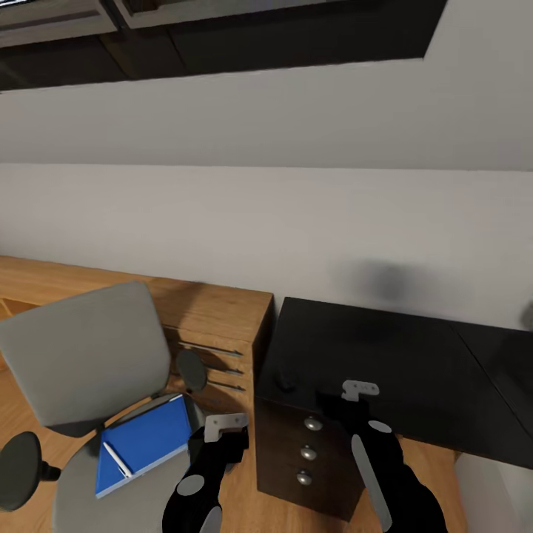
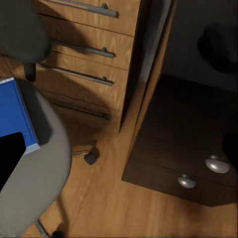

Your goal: In the bedroom, organize the workspace by keeping the computer under the desk, ensuring the monitor is on the desk, placing the keyboard on the desk next to the monitor, placing the mouse on the desk next to the keyboard, moving the folder from the swivel chair onto the desk next to the mouse, stacking the notebook on top of the folder with the pen on top of the notebook, and positioning the swivel chair next to the desk.

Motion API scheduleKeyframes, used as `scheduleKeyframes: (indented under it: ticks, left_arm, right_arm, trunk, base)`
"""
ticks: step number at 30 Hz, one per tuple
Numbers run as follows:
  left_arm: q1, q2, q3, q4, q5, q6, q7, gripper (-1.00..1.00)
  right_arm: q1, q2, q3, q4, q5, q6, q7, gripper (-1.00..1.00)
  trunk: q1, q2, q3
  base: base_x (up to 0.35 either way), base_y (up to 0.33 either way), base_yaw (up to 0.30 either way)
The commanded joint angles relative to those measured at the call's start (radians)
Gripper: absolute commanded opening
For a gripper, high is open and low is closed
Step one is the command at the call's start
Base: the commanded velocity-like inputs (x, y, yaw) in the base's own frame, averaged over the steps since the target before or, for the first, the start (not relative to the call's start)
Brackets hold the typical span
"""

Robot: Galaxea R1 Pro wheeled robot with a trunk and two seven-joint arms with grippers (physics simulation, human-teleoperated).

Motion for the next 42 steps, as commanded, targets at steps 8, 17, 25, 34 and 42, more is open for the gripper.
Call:
scheduleKeyframes:
  ticks: [8, 17, 25, 34, 42]
  left_arm:
    - [-0.001, 0.0, -0.001, -0.001, 0.01, 0.002, 0.01, 1.0]
    - [-0.001, 0.0, -0.002, -0.001, 0.01, 0.002, 0.009, 1.0]
    - [-0.001, 0.0, -0.001, -0.001, 0.01, 0.002, 0.009, 1.0]
    - [-0.001, 0.0, -0.001, -0.001, 0.01, 0.002, 0.009, 1.0]
    - [-0.001, 0.0, -0.002, -0.001, 0.01, 0.002, 0.009, 1.0]
  right_arm:
    - [-0.001, 0.0, 0.002, -0.001, -0.011, 0.004, -0.009, 1.0]
    - [-0.001, 0.0, 0.002, 0.001, -0.011, 0.004, -0.009, 1.0]
    - [-0.001, 0.0, 0.002, 0.002, -0.011, 0.001, -0.009, 1.0]
    - [-0.001, 0.0, 0.002, 0.002, -0.011, 0.0, -0.009, 1.0]
    - [-0.001, 0.0, 0.001, 0.003, -0.011, -0.002, -0.008, 1.0]
  trunk:
    - [0.0, -0.001, -0.001]
    - [0.0, -0.001, -0.001]
    - [0.0, -0.001, -0.001]
    - [0.0, -0.001, -0.001]
    - [0.0, -0.001, -0.001]
  base:
    - [-0.297, 0.0, -0.013]
    - [-0.332, 0.0, -0.001]
    - [-0.313, 0.101, -0.055]
    - [-0.124, 0.282, -0.239]
    - [-0.016, 0.164, -0.264]
